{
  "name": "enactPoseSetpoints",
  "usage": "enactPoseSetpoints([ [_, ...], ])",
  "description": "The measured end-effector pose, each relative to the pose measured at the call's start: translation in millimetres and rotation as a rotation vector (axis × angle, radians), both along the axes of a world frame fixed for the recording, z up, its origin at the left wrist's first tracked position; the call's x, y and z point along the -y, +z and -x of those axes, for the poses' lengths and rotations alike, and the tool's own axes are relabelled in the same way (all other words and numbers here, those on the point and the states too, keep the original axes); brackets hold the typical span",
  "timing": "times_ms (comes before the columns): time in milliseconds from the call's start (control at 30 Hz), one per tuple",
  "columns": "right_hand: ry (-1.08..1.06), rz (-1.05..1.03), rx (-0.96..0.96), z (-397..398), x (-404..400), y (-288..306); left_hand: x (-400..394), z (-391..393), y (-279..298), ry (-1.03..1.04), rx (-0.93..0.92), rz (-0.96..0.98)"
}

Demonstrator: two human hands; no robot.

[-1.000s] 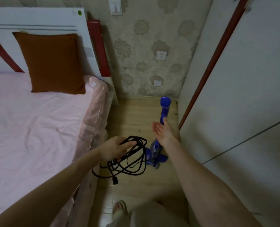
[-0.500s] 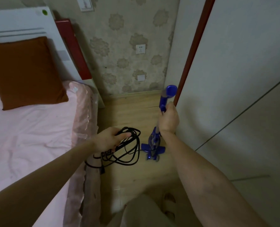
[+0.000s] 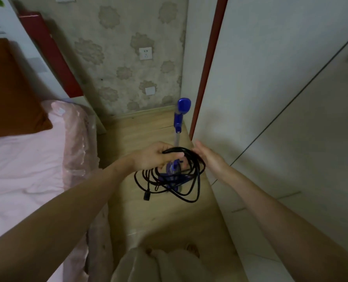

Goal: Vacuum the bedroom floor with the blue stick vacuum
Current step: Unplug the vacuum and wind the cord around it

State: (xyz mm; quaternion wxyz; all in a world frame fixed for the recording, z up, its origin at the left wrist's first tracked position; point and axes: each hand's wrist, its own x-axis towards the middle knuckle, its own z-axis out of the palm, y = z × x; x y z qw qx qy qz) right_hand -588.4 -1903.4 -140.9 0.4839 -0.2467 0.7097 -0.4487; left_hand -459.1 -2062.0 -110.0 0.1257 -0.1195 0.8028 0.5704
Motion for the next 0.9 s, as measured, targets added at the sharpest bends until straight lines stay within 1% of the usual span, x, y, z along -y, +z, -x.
enactPoseSetpoints([
  [33,0.024,0.01,0.035,3.5,-4.2,2.8,0.0,4.8,-1.0,0.01,-0.021,-0.015],
  [100,0.108,0.02,0.039,10.7,-10.3,1.9,1.0,12.3,-4.6,0.07,-0.059,-0.068],
  [167,0.132,0.034,0.074,18.0,-13.0,-4.1,2.5,18.2,-13.7,0.141,-0.081,-0.12],
  [267,0.055,0.117,0.268,27.3,-6.8,-6.6,7.0,20.8,-30.2,0.234,-0.102,-0.184],
  [333,0.0,0.159,0.297,36.4,5.7,-5.0,17.1,23.8,-38.5,0.302,-0.13,-0.19],
  [500,-0.041,0.182,0.096,62.0,48.7,-4.1,46.9,46.2,-38.6,0.467,-0.166,-0.157],
  [667,-0.01,0.151,-0.084,80.2,72.9,-18.5,64.4,59.1,-47.4,0.496,-0.139,-0.023],
  [767,-0.015,0.105,-0.174,82.9,81.1,-32.5,66.4,65.2,-56.3,0.528,-0.119,-0.012],
  [900,-0.06,0.115,-0.27,81.2,91.3,-42.7,65.8,72.1,-64.4,0.608,-0.091,0.005],
])
